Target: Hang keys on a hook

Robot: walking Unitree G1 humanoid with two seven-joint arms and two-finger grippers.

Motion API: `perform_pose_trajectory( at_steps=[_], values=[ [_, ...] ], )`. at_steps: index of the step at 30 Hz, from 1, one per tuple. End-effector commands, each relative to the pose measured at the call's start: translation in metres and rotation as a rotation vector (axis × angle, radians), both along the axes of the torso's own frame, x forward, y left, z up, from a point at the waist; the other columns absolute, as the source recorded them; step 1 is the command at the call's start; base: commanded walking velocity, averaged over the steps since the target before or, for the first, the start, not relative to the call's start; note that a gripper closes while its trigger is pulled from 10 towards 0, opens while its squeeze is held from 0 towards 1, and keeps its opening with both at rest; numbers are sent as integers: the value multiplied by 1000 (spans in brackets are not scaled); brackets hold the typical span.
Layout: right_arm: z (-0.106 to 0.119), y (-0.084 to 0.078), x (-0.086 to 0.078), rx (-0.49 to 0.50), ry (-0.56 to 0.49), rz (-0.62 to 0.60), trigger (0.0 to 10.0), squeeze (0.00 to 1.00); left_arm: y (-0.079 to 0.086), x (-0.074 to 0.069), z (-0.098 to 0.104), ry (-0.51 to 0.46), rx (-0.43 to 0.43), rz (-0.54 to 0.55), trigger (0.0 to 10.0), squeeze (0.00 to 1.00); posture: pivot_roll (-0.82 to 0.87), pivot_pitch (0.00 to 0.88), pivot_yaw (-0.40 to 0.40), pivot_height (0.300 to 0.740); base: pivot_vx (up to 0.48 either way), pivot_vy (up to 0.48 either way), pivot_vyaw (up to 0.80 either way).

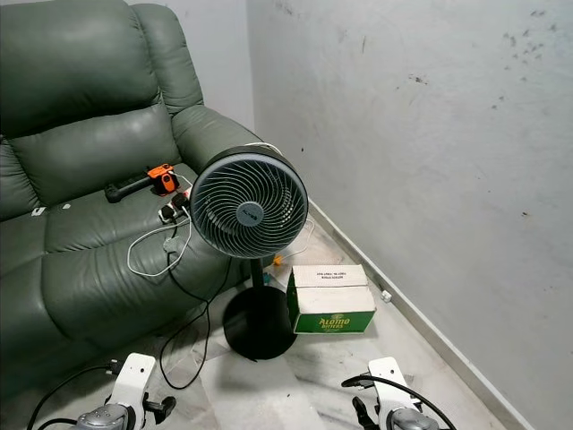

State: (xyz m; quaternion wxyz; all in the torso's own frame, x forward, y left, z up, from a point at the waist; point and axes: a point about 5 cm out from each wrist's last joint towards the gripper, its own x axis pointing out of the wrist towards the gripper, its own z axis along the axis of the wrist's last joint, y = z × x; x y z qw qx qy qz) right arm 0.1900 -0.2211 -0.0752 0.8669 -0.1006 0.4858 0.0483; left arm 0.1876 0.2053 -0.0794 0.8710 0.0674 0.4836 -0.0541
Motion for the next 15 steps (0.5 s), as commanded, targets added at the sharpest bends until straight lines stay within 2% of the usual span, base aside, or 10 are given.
perform_pose_trajectory(
  at_steps=[1,15],
  values=[
    [1,0,2,-17,8,16,10000,0,1,-1,-1,8,8,-14,10000,0,-73,0,3,740,0,0,0],
    [1,0,2,-17,8,16,10000,0,1,-1,-1,8,8,-14,10000,0,-73,0,3,740,0,0,0]
  ],
)
